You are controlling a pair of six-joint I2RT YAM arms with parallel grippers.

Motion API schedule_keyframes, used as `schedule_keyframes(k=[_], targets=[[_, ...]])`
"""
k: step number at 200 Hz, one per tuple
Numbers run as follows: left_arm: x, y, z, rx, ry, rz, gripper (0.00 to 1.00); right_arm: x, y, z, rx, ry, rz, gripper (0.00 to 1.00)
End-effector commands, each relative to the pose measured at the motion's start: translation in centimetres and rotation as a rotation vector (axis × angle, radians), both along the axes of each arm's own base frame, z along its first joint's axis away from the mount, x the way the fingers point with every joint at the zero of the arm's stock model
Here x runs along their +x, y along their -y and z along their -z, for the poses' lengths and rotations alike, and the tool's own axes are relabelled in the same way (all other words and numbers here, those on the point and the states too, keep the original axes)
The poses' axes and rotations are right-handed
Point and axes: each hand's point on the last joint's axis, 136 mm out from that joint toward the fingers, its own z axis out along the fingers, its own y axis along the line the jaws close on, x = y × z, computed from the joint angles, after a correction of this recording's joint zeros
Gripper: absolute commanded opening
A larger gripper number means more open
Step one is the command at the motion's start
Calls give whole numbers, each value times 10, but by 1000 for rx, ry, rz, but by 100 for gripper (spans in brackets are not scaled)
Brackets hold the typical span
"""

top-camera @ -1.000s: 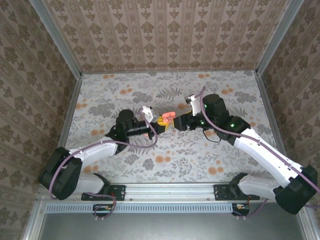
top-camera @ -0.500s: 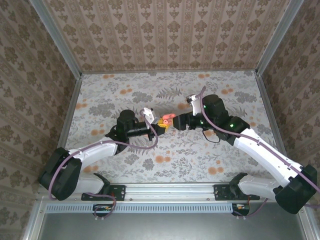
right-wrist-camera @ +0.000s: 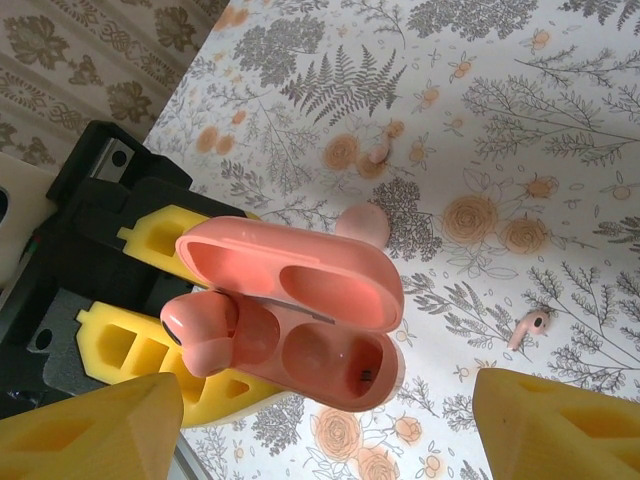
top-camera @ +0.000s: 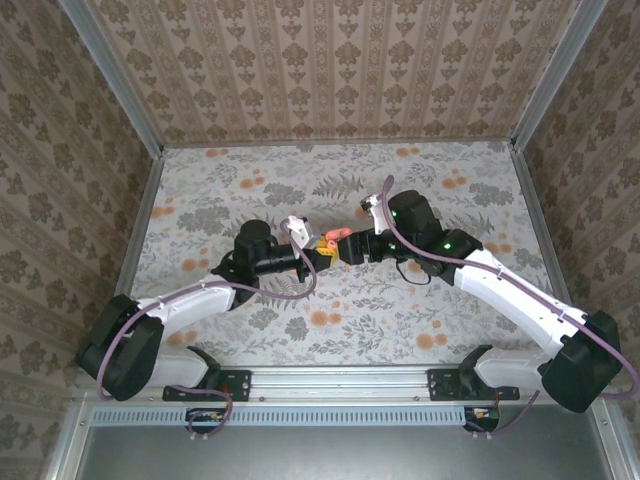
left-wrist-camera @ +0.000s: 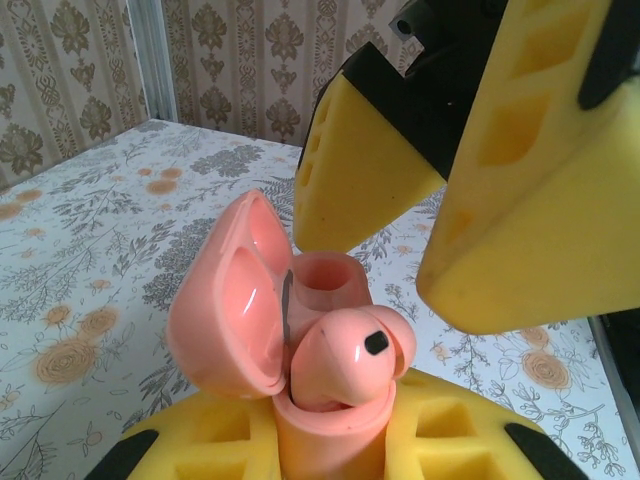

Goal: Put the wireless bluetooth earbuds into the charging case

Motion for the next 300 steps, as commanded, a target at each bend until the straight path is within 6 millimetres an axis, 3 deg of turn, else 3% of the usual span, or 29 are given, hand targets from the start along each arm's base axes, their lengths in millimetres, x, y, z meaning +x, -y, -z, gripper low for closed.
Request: schedule_keyframes(k=[1,140,200,245,286,300], targets=[[-3,2,-9,-15,39,14,19,1,-6,-12,12,20,-23,78],[-6,3,-15,-30,37,28,18,16,11,-4,-36,25,91,77],[-7,2,-15,-31,37,23,18,14,10,-15,-4,54,76,77],[-7,-1,-5,-20,42,6,18,5,25,-29,15,43,76,77],[-10,-4,7,20,63,-2,18,3,39,-19,-8,-62,94,74],[-11,-5,11,39,69,-2,18,-1,47,-7,-41,-131,108,73]])
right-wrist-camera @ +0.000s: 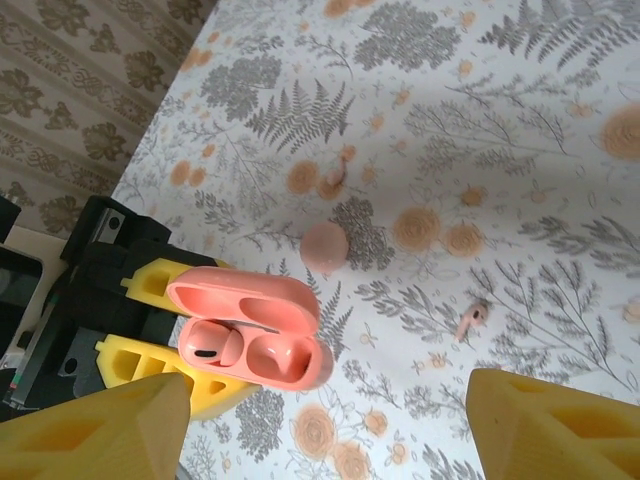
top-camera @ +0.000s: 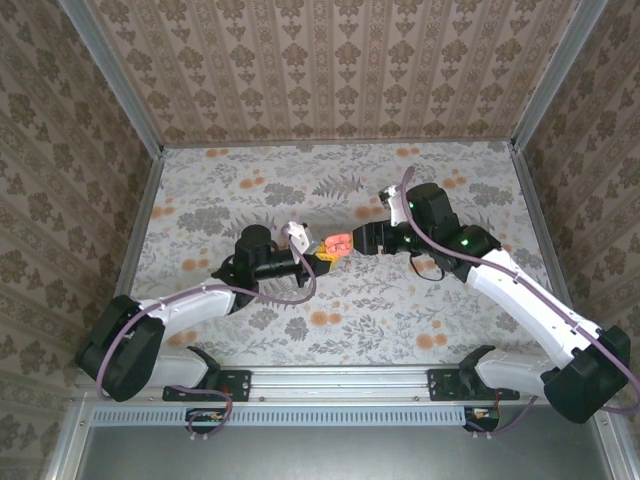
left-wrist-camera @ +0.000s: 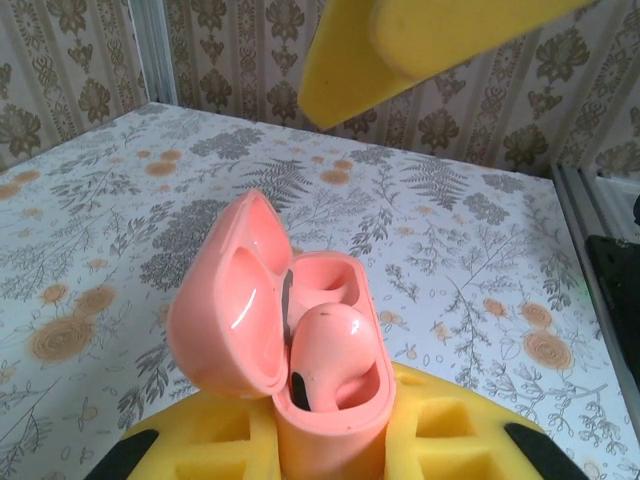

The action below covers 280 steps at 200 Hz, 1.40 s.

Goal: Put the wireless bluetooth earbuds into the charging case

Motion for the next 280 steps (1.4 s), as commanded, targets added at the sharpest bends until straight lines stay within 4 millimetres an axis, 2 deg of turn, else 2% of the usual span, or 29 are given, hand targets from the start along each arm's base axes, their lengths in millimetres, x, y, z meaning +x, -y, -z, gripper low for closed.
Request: schedule_keyframes(k=[1,53,63,97,124,129,172,195,246,280], targets=[[-5,-2,-5,9,69,7,18,-10,9,10,-24,-117,1,73],[-9,-5,3,34,73,14,18,-8,28,27,-70,-218,61,71],[-5,-6,4,44,76,-14,18,-6,32,30,-82,-238,74,71],[-2,-8,8,63,78,-32,18,-3,56,49,-157,-359,128,70],[-1,-9,11,73,79,-42,18,7,74,61,-202,-415,168,69],[-1,-9,11,75,78,-43,18,11,77,69,-213,-444,180,69],[3,-10,22,100,70,-51,18,39,98,100,-250,-532,239,68],[6,-10,26,107,61,-54,18,55,108,122,-279,-591,263,67],[18,-13,34,113,34,-75,18,90,117,161,-323,-663,276,64],[26,-16,35,114,23,-92,18,106,118,185,-338,-706,275,64]])
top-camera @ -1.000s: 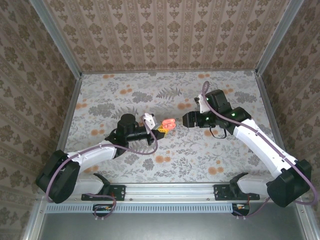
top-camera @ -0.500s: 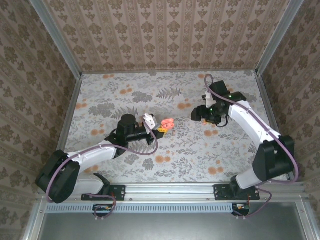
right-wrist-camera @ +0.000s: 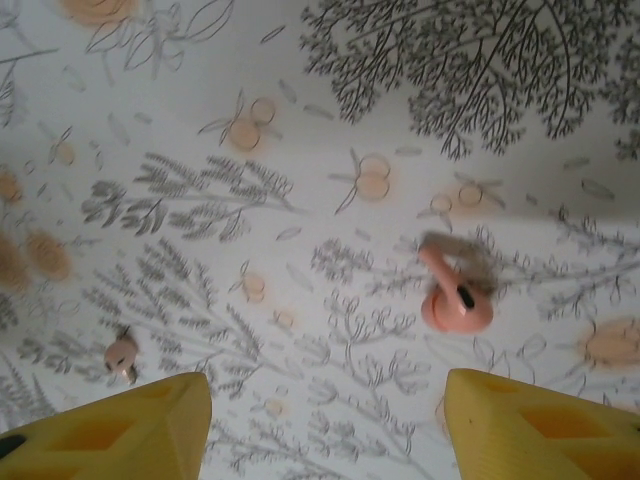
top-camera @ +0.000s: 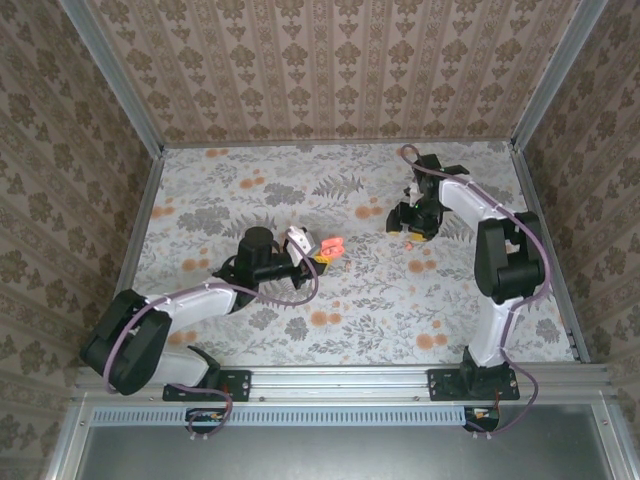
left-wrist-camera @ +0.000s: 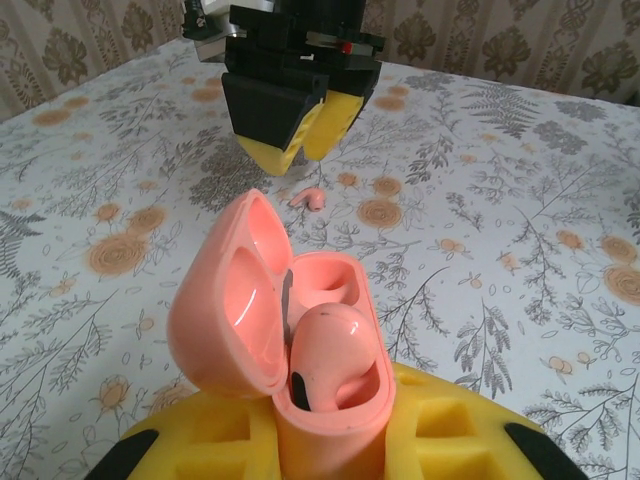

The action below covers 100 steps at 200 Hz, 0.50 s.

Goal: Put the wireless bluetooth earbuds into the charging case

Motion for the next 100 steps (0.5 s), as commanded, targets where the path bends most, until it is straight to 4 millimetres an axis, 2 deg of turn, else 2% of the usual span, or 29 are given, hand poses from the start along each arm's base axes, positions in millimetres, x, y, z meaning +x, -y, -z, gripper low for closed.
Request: schedule_keyframes(k=[1,48,100], targets=[[5,-1,-4,-10,17,3,18,7,5,11,-28,-33,-13,64],[14,-4,-3,-14,7,-13,18,19,10,33,-71,-66,-17,63],[20,-6,0,-14,-5,-20,18,20,5,40,-46,-96,-25,61]])
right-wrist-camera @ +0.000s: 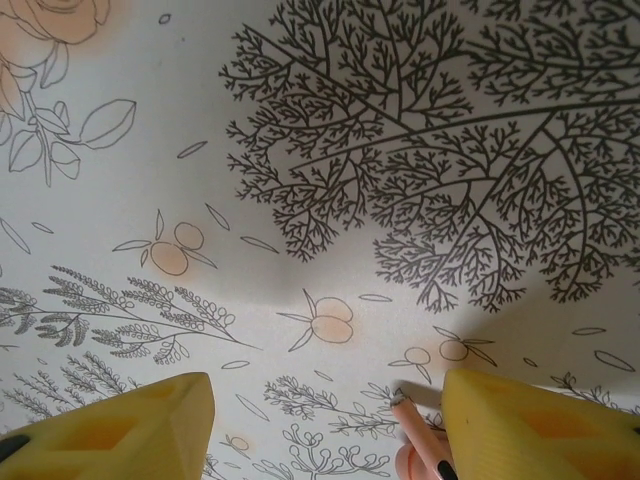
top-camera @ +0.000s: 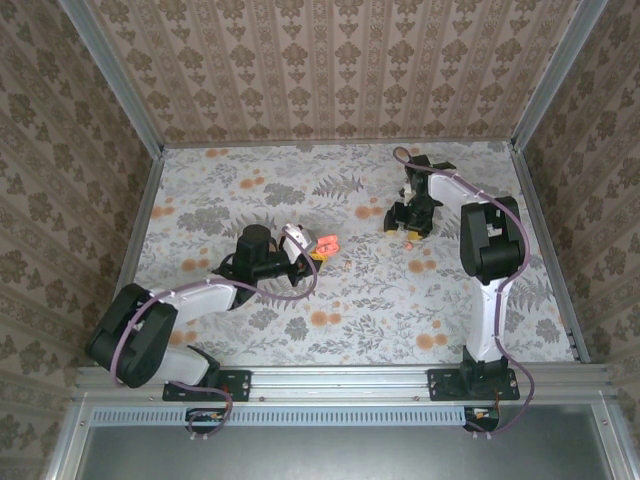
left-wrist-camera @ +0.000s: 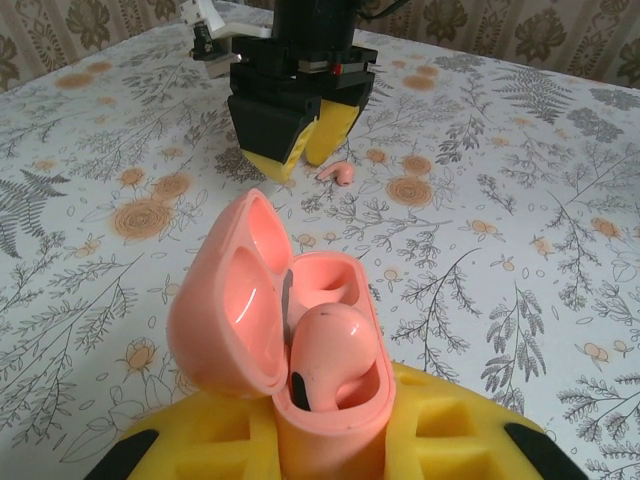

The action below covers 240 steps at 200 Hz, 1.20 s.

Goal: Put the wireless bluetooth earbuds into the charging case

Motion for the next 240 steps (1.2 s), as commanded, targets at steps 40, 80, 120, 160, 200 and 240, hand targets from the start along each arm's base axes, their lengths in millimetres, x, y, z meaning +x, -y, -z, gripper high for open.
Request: schedule_keyframes(k=[40,80,120,160,200,240], targets=[[6,5,-13,-38,21,25,18,-16,-6,2,34,-74,-26,58],[5,4,-11,-37,18,26,18,-25,-13,-1,53,-97,-67,57],[4,3,-11,-38,17,25,18,-32,-20,-2,59,-117,-112,55],[3,2,-11,-39,17,25,18,-45,-25,-2,51,-158,-158,52],[2,1,-11,-38,19,26,18,-60,-23,-4,17,-198,-186,51],[1,1,-13,-41,21,27,18,-72,-26,-12,1,-214,-209,50]])
